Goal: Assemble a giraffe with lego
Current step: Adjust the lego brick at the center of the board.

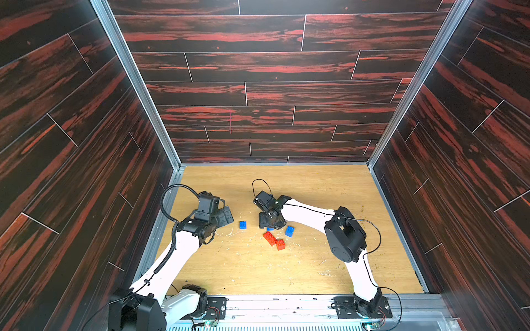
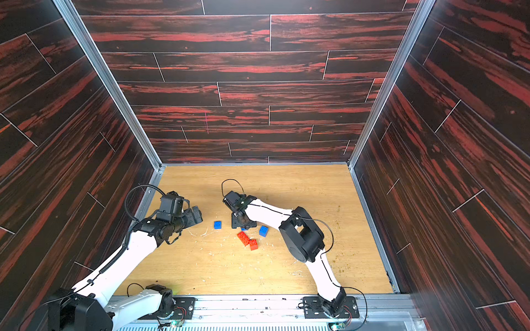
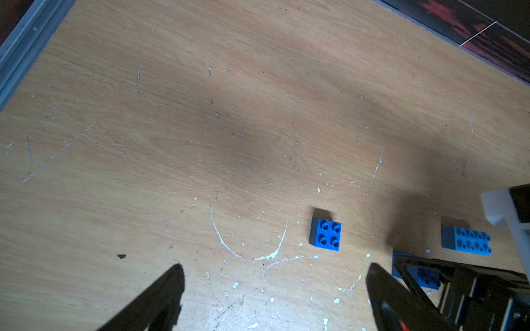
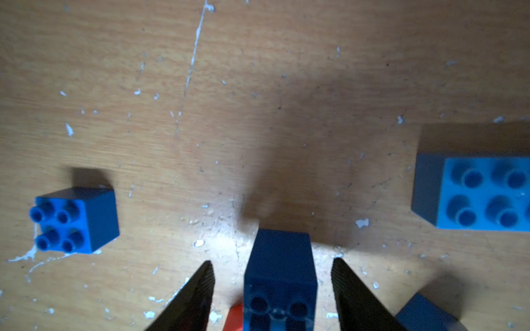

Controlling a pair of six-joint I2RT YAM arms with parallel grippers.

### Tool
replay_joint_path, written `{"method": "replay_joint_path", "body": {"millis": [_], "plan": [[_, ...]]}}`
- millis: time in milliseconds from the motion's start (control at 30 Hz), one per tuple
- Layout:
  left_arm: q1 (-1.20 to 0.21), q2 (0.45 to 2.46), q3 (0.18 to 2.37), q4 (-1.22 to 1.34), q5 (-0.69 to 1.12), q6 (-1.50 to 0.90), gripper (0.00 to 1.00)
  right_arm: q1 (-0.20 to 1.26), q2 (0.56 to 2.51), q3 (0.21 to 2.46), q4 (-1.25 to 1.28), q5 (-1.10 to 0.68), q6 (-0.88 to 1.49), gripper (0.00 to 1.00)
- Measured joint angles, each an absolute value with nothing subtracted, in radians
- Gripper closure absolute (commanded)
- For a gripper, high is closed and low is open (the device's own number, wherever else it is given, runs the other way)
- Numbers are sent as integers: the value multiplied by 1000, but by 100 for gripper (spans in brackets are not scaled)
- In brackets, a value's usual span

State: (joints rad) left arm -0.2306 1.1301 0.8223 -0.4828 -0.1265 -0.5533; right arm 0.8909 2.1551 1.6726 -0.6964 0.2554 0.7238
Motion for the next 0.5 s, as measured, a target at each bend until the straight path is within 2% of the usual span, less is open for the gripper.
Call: {"method": "replay_joint_path", "body": {"millis": [333,500], "plan": [[-231,1132,830,-493,-126,-543,0,892,1898,1548,-707,343,731,32],[-231,1137,834,-495,-118,-539,0,871,1792,1376,-668,344,776,32]]}}
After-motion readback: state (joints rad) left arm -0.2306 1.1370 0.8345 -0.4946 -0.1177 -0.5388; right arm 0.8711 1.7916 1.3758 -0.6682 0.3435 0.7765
